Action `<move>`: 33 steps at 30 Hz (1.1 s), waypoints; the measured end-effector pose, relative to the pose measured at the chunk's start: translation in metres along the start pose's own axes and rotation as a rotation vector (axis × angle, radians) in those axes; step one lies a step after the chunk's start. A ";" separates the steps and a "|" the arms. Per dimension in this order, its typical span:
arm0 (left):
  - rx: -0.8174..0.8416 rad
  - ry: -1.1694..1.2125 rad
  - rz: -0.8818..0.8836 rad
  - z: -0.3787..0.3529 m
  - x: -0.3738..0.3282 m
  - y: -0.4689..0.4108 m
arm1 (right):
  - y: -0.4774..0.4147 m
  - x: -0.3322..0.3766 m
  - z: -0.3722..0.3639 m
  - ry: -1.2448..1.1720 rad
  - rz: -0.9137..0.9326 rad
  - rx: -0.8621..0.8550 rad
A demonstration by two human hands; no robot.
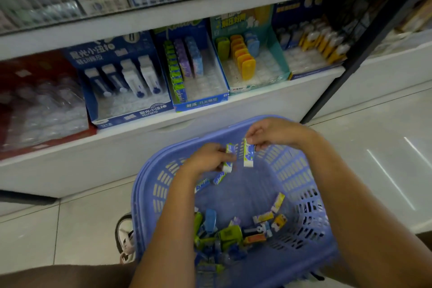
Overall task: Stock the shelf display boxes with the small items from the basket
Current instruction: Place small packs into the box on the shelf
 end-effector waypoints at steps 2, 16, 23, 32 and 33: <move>-0.048 0.020 -0.119 0.011 -0.036 0.006 | 0.027 0.028 0.020 -0.100 0.121 -0.049; -0.798 0.457 -0.290 0.093 -0.074 0.056 | 0.036 0.148 0.040 -0.193 0.600 -0.560; -0.871 0.505 -0.316 0.106 -0.070 0.064 | 0.025 0.171 0.045 -0.036 0.668 -0.943; -0.784 0.466 -0.379 0.086 -0.083 0.052 | -0.032 0.209 0.064 0.597 0.417 -1.114; -0.773 0.468 -0.376 0.084 -0.083 0.050 | -0.037 0.212 0.064 0.643 0.399 -1.107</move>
Point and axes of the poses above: each hand's wrist, its own y-axis away from the middle knuckle, its own z-axis out of the back of the hand, x = y × z, the point moved 5 cm from there along -y, towards the middle knuckle, and after that the axes turned 14 degrees about -z, right-handed, at the moved point
